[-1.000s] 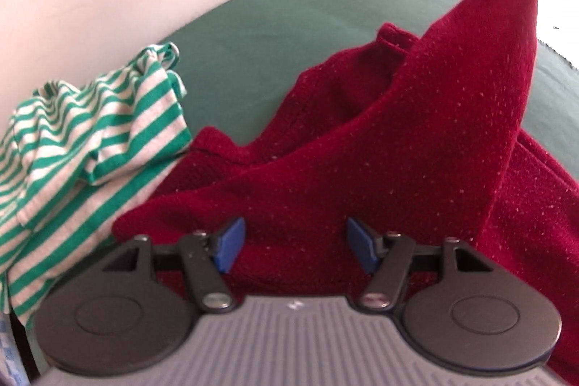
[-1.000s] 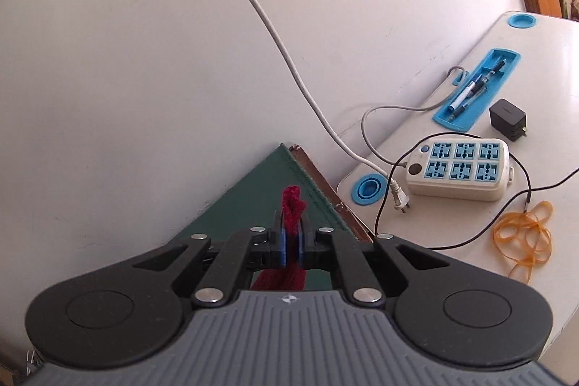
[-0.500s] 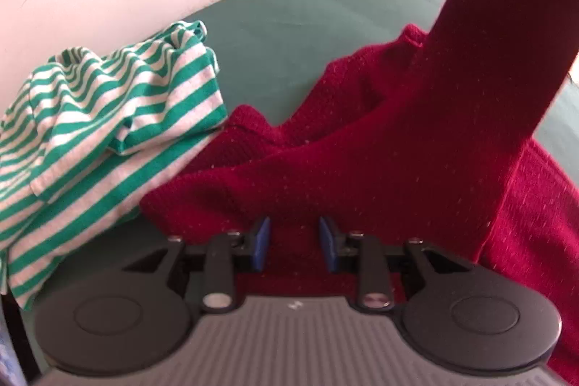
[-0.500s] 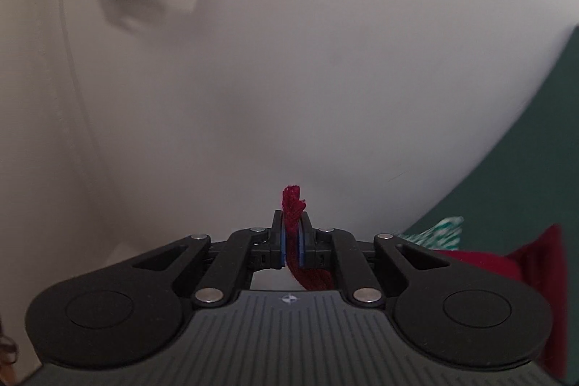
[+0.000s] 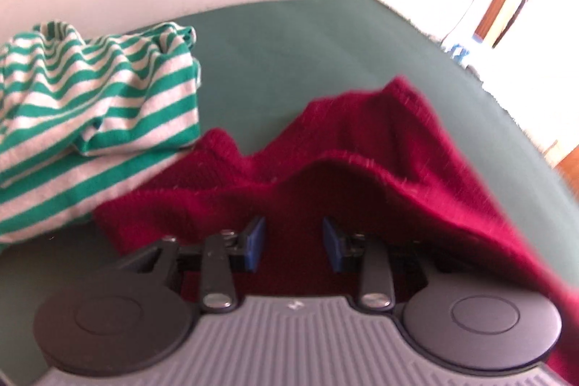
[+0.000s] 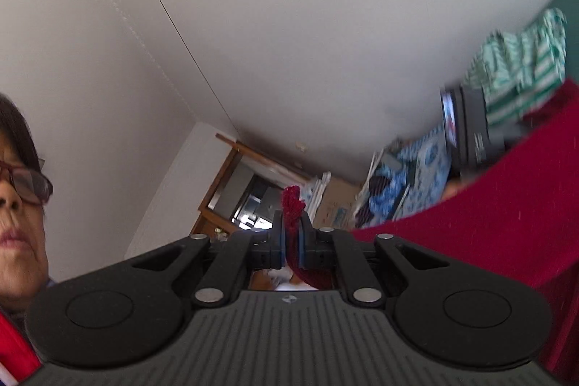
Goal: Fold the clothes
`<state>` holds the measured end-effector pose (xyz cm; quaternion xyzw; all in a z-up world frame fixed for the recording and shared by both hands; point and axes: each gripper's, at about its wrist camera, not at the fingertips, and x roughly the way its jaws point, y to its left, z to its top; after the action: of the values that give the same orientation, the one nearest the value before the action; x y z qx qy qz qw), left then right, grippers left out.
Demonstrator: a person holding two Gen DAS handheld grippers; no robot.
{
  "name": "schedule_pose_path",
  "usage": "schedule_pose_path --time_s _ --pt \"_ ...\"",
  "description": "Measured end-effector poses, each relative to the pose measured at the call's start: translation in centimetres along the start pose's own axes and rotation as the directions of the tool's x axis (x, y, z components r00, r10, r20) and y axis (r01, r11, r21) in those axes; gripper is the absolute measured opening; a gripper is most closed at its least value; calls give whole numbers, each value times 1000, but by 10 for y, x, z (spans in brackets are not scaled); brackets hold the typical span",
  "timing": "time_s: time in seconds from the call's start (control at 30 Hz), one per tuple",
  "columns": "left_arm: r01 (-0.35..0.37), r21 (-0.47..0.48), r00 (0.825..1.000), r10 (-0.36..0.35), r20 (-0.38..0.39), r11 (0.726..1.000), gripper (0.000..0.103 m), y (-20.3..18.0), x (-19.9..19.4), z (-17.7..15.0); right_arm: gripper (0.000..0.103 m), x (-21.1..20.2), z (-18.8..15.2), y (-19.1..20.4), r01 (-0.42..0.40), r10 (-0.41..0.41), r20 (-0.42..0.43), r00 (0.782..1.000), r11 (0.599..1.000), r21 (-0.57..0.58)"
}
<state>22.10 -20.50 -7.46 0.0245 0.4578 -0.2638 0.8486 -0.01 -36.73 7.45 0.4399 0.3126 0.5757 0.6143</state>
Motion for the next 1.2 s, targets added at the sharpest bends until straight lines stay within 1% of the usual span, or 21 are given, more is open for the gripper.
schedule_pose_path --time_s 0.03,0.07,0.2,0.27,0.3,0.37,0.47,0.5,0.53,0.6,0.77,0.83,0.87,0.9,0.93,1.0,1.07,1.1,1.13,1.17,1.2 --pt "18 -22 1000 -18 10 1000 36 3 0 1 7 3 -7 -2 16 -16 -11 1000 1000 3" --pt "20 -30 1000 -19 21 999 36 3 0 1 7 7 -15 -3 32 -32 -22 999 999 6" --pt "6 -36 999 -4 35 999 36 1 0 0 7 20 -41 -12 65 -63 -42 997 997 43" --pt "-2 -36 999 4 39 999 36 0 0 -1 7 26 -59 -14 86 -82 -70 994 995 58" --pt "-8 -23 999 9 36 1000 39 -1 -1 -1 7 25 -69 -15 108 -103 -92 990 993 52" --pt "-19 5 1000 19 25 1000 39 -1 -2 -1 7 25 -84 -18 142 -135 -131 982 989 44" --pt "-25 19 1000 25 16 1000 39 7 -9 -3 7 26 -101 -22 175 -164 -186 969 984 43" --pt "-35 16 999 34 21 999 40 9 -12 -4 7 26 -107 -23 181 -168 -204 964 982 48" --pt "-40 7 999 40 28 999 46 12 -15 -6 7 26 -112 -24 185 -169 -220 961 981 54" --pt "-34 -22 999 34 37 999 51 18 -21 -9 7 24 -121 -24 209 -190 -265 946 977 47" --pt "-30 -33 999 31 39 999 51 23 -30 -20 9 18 -138 -35 272 -241 -369 898 962 34" --pt "-18 -41 999 19 41 999 51 25 -33 -23 9 10 -138 -37 298 -264 -390 882 954 29" --pt "-17 -42 999 19 44 999 52 25 -34 -24 10 5 -139 -39 312 -276 -398 875 950 29" --pt "-16 -44 999 18 48 999 57 24 -35 -25 10 1 -140 -41 326 -288 -405 868 945 27" --pt "-28 -39 998 30 51 999 64 25 -37 -27 10 -2 -139 -46 339 -301 -412 860 941 19" --pt "-69 -14 997 70 44 997 66 25 -39 -30 11 -4 -140 -55 363 -325 -431 842 932 6" --pt "-90 3 995 90 51 996 66 26 -45 -35 12 -8 -141 -63 381 -343 -444 828 925 -4" --pt "-93 6 994 92 51 996 66 25 -47 -36 14 -9 -142 -67 392 -353 -451 820 920 -8" --pt "-95 10 994 94 51 995 65 25 -50 -38 20 -11 -142 -71 408 -363 -463 809 913 -3" --pt "-79 14 996 78 48 997 65 22 -51 -40 25 -12 -142 -76 423 -372 -474 798 906 1" --pt "-61 17 997 61 43 998 66 20 -52 -42 27 -14 -142 -80 438 -381 -486 786 899 3"
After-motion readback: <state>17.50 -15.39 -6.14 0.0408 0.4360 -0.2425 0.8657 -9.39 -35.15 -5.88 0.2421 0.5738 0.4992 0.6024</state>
